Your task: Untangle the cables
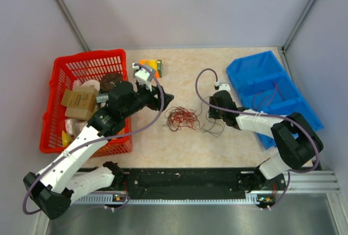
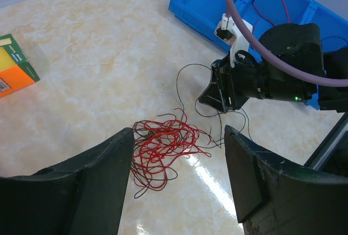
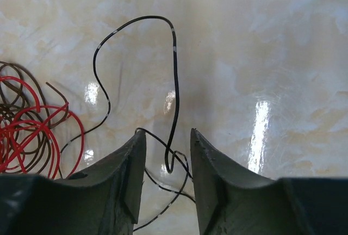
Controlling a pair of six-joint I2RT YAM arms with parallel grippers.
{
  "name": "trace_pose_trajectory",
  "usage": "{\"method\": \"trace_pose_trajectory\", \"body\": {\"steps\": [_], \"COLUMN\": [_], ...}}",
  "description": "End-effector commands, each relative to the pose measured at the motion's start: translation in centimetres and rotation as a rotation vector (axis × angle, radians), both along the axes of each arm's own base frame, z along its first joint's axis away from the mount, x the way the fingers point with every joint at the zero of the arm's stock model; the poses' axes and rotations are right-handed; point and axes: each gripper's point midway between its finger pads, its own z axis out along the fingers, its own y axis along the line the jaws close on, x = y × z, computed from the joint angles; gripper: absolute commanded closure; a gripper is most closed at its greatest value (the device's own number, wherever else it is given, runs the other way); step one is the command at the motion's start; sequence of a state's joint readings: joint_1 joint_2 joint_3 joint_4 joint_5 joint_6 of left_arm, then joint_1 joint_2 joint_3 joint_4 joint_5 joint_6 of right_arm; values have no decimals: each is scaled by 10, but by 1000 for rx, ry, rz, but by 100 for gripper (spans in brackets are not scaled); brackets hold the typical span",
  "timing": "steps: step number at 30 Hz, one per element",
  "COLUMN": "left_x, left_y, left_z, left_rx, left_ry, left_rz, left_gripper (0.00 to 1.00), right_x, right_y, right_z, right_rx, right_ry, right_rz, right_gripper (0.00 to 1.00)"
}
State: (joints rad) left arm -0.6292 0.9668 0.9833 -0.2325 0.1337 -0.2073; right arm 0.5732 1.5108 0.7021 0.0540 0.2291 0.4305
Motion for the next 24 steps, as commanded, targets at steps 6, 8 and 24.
{"method": "trace_pose_trajectory", "body": {"steps": [6,8,24], "left_x": [9,9,23], "left_y": [-4,-6,-117], "left_z": [-4,-6,-179], "left_rx": [11,13,57], "left_ry": [-9,-1,622], "left_rz": [10,1,-28], "left_gripper": [29,28,59], "right_x": [26,24,-80], "right_y": [5,-7,-17], "right_z": [26,51,357], "right_rx": [-62,-79,486], "right_ry": [-47,-82,-513], "right_rz": [-11,-61,94], "right_gripper": [100,100,100]}}
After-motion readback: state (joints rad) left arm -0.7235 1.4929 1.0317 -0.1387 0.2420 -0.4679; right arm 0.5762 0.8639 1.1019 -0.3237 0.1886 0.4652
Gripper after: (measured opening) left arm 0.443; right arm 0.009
